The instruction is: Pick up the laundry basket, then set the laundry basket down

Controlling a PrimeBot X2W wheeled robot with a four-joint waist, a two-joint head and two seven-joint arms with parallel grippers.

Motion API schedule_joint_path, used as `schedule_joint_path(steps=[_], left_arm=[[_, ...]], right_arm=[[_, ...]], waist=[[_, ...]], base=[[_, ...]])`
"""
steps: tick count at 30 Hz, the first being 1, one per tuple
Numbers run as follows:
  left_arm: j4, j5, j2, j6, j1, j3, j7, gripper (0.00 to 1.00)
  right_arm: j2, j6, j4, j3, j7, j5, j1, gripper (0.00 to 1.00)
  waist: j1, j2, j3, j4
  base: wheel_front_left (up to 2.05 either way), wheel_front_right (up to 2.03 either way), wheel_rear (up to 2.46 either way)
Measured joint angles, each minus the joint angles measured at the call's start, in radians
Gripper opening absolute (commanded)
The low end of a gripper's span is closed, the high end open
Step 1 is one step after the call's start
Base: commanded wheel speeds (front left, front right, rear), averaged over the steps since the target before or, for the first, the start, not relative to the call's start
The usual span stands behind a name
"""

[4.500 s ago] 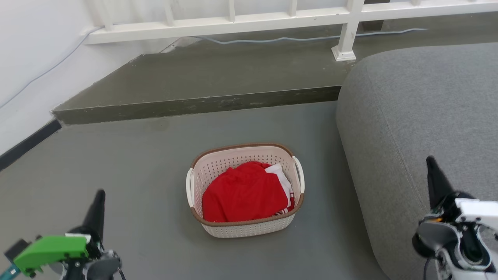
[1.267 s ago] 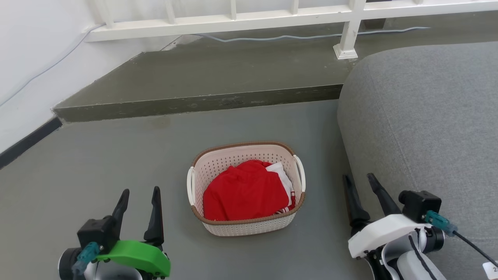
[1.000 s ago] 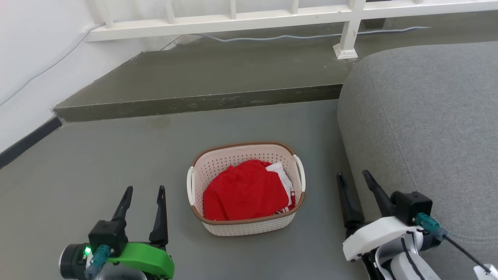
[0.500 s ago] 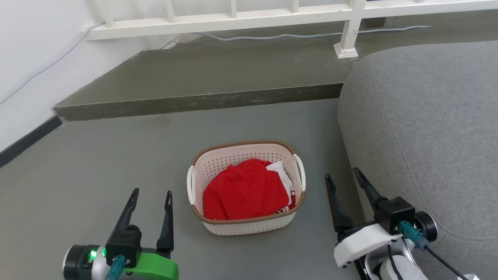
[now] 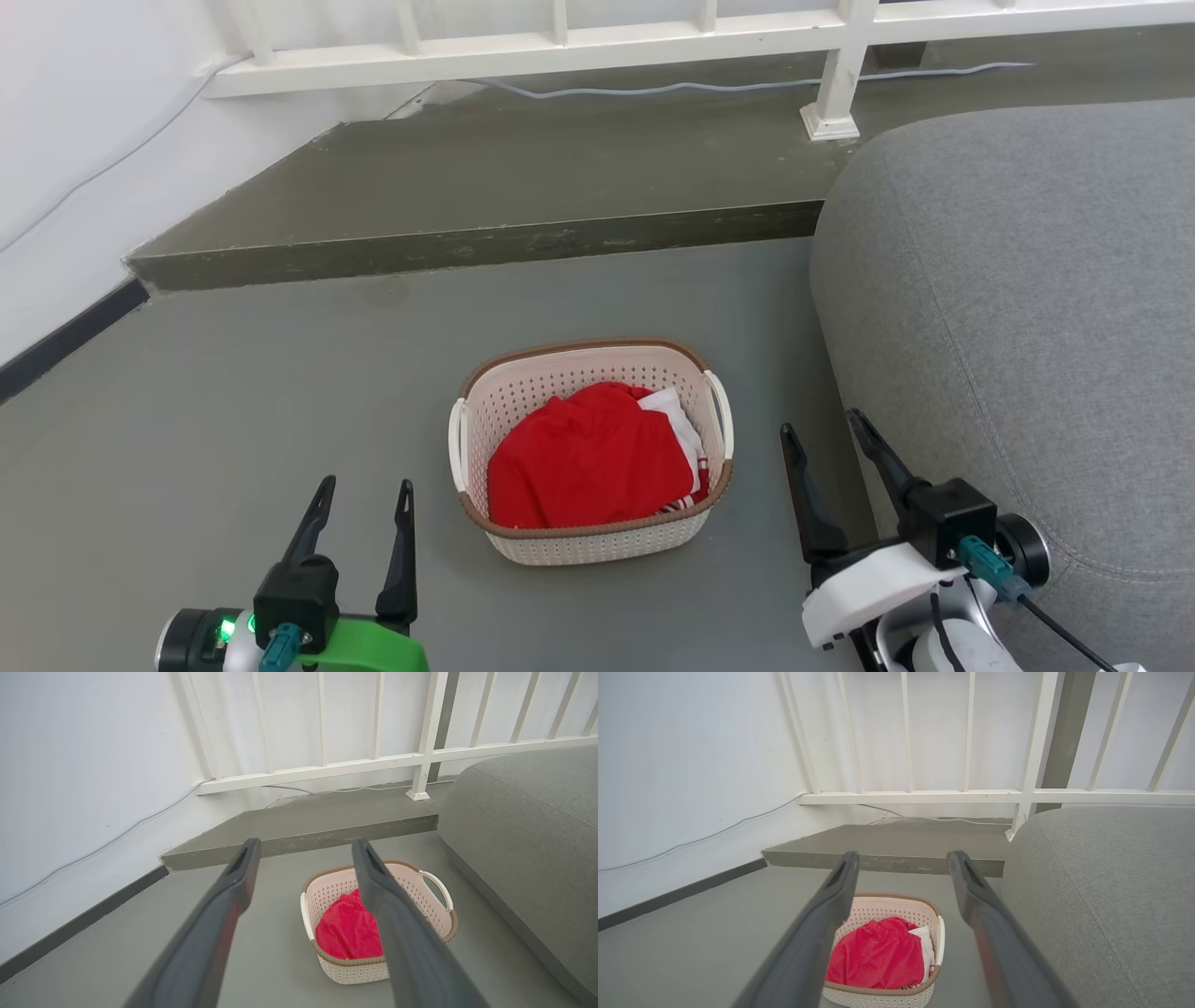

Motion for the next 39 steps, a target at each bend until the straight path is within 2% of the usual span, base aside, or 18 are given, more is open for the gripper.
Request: schedule_joint_path(steps=[31, 39], left_arm=[[0.022, 0.008, -0.002, -0.009, 0.000, 0.002, 0.000, 1.00], [0.010, 0.009, -0.003, -0.009, 0.000, 0.006, 0.000, 1.00]], right_arm=[[0.003, 0.000, 0.006, 0.006, 0.000, 0.007, 0.010, 1.00], [0.003, 0.001, -0.005, 0.007, 0.000, 0.010, 0.015, 1.00]], waist=[[0.0000, 0.0000, -0.006, 0.001], [0.0000, 0.0000, 0.029, 0.001]], base=[[0.00, 0.00, 0.00], [0.00, 0.00, 0.00]])
